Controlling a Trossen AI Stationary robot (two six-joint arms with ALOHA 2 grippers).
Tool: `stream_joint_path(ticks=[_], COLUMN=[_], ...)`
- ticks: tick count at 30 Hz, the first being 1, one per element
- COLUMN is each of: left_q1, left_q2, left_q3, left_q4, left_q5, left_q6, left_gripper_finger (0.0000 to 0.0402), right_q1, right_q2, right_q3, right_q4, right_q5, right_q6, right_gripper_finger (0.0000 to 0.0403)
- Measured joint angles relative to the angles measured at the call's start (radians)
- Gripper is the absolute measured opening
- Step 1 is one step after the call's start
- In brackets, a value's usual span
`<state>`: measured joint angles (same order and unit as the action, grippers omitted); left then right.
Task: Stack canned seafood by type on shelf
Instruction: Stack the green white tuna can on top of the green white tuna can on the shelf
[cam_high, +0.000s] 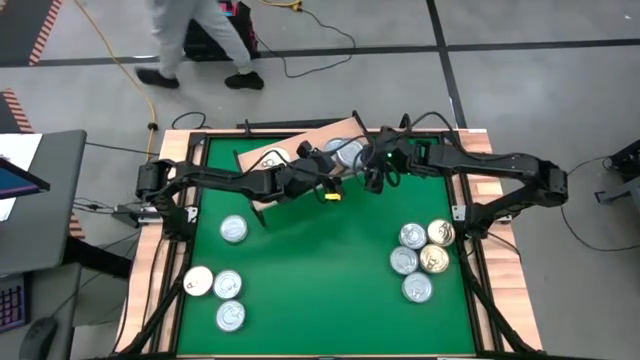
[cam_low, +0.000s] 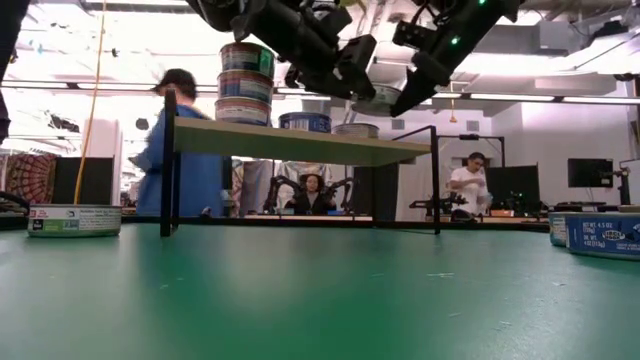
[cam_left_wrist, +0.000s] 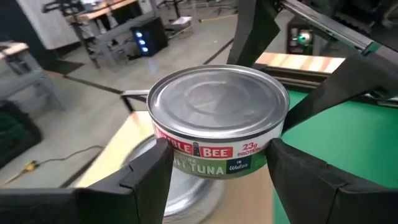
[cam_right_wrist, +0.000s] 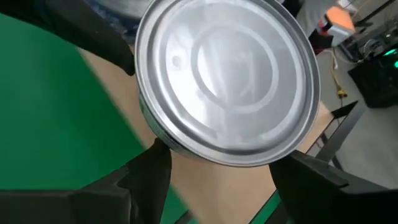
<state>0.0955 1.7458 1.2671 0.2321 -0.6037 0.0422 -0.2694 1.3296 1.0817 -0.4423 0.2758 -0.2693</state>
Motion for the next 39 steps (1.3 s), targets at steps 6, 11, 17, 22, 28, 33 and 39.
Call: stream_joint_path(ticks=[6,11,17,22,28,33,39], left_q1=[0.01,0.038,0.039,0.025,0.022,-0.001,-0.03], left_q2=[0.007,0.01,0.01,0.009,0.009,0.009,0.009], left_q3=[0.0,-0.002,-0.003,-0.003,-0.003,-0.003,-0.003], left_q4=[0.005,-0.043,-0.06,-0.059,-0.103,-0.11,-0.102], left_q5=[-0.05,-0.031,-0.048,-0.106,-0.124,-0.161,-0.186], left_q6=[-0.006,-0.08,-0.111,-0.102,-0.119,-0.108,-0.088], left_gripper_finger=[0.0244,0.0244,0.0244,0.0244,0.0244,0.0244,0.0244], right_q1=[-0.049,-0.075,-0.11,-0.134,-0.154,-0.139,-0.123], right_q2=[0.002,0.001,0.001,0.015,0.07,0.082,0.058], right_q3=[0.002,0.005,0.005,0.006,0.006,0.004,0.004], right_q4=[0.048,0.059,0.059,0.066,0.065,0.06,0.055], right_q5=[-0.05,-0.083,-0.145,-0.166,-0.158,-0.155,-0.148], right_q6=[-0.039,-0.056,-0.07,-0.077,-0.083,-0.079,-0.079], right_gripper_finger=[0.0285,0.0285,0.0285,0.0285,0.0285,0.0285,0.0285])
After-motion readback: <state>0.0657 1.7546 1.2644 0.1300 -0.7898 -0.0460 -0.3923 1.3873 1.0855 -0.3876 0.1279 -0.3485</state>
